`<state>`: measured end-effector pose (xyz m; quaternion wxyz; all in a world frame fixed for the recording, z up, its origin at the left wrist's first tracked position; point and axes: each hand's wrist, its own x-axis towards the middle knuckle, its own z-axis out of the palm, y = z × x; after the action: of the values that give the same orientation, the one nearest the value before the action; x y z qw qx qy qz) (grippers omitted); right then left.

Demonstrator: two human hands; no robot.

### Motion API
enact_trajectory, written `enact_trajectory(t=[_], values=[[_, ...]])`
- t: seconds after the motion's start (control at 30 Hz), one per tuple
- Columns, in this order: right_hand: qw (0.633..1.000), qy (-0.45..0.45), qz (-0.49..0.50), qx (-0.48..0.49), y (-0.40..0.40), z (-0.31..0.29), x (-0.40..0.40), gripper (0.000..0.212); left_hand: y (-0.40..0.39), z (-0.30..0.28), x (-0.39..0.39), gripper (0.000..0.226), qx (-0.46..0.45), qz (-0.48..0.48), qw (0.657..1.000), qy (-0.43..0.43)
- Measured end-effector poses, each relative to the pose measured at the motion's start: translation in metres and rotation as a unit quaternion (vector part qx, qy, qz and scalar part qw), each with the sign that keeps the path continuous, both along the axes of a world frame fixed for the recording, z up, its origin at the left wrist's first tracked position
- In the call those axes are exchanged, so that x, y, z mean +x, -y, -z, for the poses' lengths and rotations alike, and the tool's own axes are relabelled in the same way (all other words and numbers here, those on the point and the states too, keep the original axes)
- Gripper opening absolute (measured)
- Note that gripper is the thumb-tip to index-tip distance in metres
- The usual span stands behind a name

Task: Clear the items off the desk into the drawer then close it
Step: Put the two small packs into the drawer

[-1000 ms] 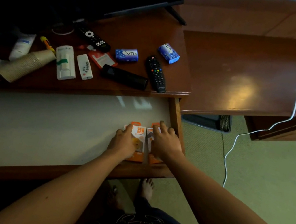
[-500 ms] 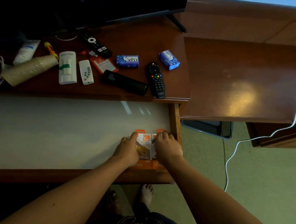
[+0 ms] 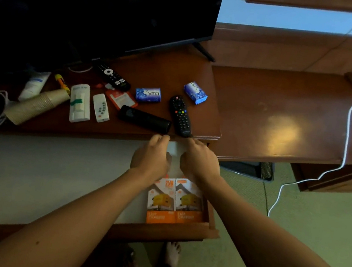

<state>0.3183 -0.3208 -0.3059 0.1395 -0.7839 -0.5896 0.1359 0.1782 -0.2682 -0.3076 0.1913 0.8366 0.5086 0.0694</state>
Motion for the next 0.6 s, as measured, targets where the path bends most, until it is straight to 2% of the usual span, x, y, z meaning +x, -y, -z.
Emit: enact_trajectory(t=[0.1, 0.23, 0.33, 0.4, 0.53, 0.6], values=[[0.999, -0.018, 0.011, 0.025, -0.029, -0.017, 0.013, 0.02, -0.034, -0.019, 0.011, 0.037, 0.034, 0.009, 0.999, 0.026], [0.999, -0.006, 0.013, 0.034, -0.073, -0.032, 0.031, 0.011, -0.086, -0.035, 0.021, 0.04, 0.041, -0.003, 0.999, -0.005], [0.998, 0.017, 0.034, 0.041, -0.108, -0.032, 0.047, 0.025, -0.126, -0.038, 0.025, 0.044, 0.064, -0.02, 0.997, -0.025], [0.998, 0.007, 0.048, 0.044, -0.132, -0.027, 0.061, 0.028, -0.153, -0.037, 0.026, 0.048, 0.064, -0.021, 0.997, -0.039], [0.999, 0.023, 0.025, -0.013, -0.171, -0.019, 0.088, 0.045, -0.197, -0.033, 0.031, 0.068, 0.028, -0.004, 0.989, -0.143], [0.999, 0.027, 0.016, -0.044, -0.184, -0.016, 0.095, 0.052, -0.209, -0.031, 0.034, 0.07, 0.012, 0.007, 0.983, -0.184]])
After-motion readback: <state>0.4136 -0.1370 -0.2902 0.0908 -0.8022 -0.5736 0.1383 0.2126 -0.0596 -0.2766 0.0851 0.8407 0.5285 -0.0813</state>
